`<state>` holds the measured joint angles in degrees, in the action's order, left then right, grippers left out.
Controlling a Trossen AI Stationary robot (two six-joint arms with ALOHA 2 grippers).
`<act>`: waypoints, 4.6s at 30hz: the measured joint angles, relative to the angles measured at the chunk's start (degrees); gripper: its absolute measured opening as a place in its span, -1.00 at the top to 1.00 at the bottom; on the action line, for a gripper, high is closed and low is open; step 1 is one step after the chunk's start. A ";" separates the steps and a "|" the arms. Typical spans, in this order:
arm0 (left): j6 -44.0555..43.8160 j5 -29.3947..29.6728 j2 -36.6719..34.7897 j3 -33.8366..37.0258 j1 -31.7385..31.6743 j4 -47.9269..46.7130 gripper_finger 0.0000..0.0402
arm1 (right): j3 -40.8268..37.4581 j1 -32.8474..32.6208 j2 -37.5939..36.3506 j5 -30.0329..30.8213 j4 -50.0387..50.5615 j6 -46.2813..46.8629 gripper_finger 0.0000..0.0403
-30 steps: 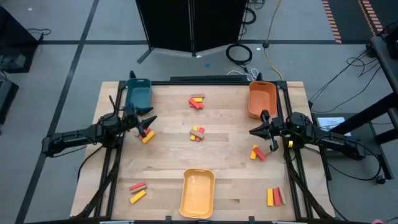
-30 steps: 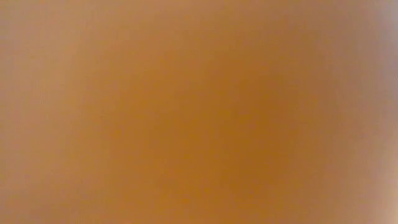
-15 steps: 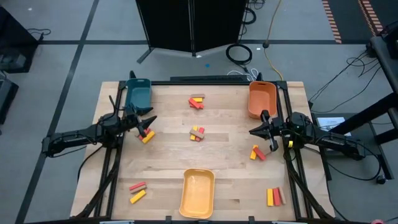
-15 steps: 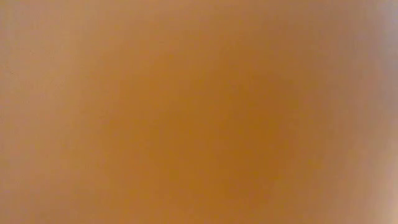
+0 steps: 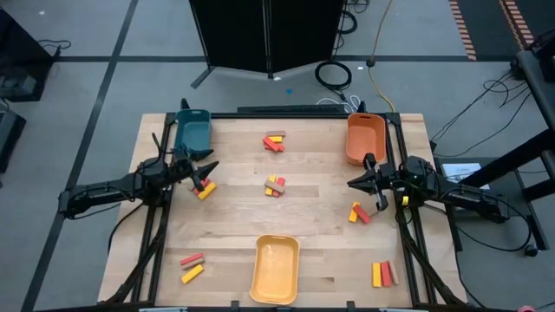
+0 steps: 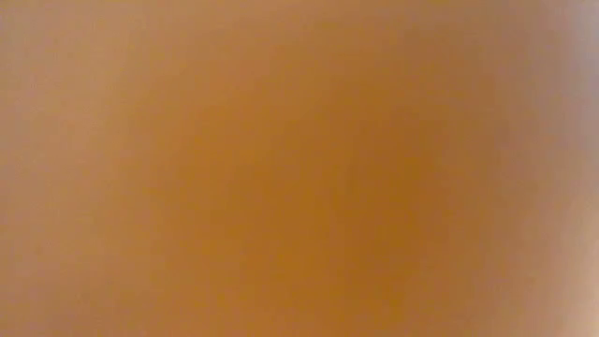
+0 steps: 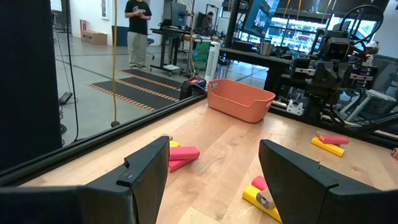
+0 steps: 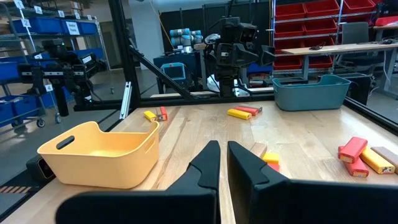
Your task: Sort blocks
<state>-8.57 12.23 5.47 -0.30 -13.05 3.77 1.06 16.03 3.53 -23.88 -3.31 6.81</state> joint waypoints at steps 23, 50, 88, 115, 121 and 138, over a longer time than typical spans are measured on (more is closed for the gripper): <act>1.08 1.38 -0.02 0.00 0.01 1.09 -0.21 | 0.02 0.00 0.02 3.34 -2.88 3.23 1.00; -12.15 -8.84 3.04 -7.93 0.01 -6.15 -0.21 | 0.93 -0.01 18.00 10.74 -25.23 15.04 0.95; -34.56 -7.56 65.36 -39.19 8.54 -56.84 -0.21 | 34.36 0.00 55.22 10.32 -1.46 -9.44 0.24; -26.99 -12.22 74.43 -35.28 3.09 -47.04 -0.15 | 34.36 0.02 55.76 10.34 0.51 -9.66 0.24; -26.45 -12.19 74.38 -35.03 2.22 -47.07 0.09 | 34.36 0.02 55.76 10.34 0.48 -9.66 0.24; -20.85 -11.96 73.65 -38.79 2.09 -45.45 0.56 | 34.36 0.02 55.74 10.41 0.11 -9.66 0.24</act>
<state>-29.42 0.27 79.12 -39.08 -10.96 -41.68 35.42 16.05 59.27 -13.46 -3.20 -2.85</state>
